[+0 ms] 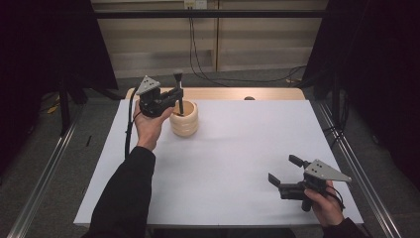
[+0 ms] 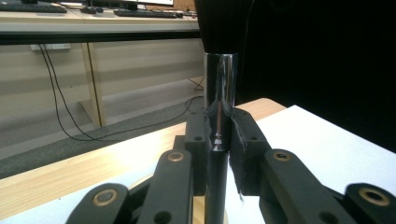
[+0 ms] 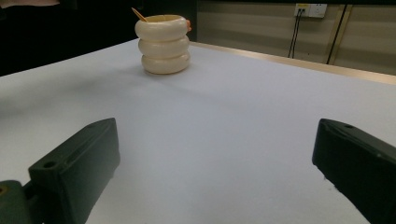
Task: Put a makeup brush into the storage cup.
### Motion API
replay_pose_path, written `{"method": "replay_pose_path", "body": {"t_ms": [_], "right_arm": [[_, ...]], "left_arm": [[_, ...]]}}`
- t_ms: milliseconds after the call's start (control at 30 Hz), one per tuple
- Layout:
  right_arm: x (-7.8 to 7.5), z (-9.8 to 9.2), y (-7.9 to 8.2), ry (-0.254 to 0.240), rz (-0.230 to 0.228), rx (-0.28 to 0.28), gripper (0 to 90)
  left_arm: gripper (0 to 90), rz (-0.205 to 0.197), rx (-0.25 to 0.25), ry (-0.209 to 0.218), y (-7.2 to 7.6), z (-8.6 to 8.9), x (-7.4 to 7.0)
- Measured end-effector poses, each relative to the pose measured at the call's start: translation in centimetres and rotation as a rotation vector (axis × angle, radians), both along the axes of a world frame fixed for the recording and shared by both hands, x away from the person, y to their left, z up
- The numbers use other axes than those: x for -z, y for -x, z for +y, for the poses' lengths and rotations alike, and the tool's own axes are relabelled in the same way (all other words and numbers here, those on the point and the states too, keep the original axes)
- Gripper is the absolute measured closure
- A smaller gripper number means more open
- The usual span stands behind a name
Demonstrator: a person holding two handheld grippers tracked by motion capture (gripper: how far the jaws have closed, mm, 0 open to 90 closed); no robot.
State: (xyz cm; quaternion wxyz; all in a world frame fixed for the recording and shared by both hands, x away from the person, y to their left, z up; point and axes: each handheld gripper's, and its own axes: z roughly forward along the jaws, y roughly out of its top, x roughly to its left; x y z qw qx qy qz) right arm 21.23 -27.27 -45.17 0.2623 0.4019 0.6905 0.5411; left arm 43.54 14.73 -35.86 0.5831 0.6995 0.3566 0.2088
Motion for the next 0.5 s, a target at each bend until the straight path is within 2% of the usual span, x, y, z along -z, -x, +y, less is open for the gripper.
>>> {"method": "replay_pose_path", "body": {"t_ms": [67,200,400,500], "right_arm": [[0.0,-0.1,0.0,0.015,-0.003,-0.012,0.4],[0.0,-0.1,0.0,0.011,-0.002,-0.007,0.6],[0.1,-0.1,0.0,0.02,-0.005,-0.014,0.6],[0.0,-0.1,0.0,0.016,-0.005,-0.014,0.6]], "left_arm": [[78.8,-0.003,-0.003,-0.009,-0.1,-0.1,0.1],[78.8,-0.007,-0.006,-0.025,-0.3,-0.2,0.5],[78.8,0.001,-0.009,-0.017,-0.7,-0.5,1.2],[78.8,0.008,-0.011,-0.036,-0.8,-0.7,1.6]]}}
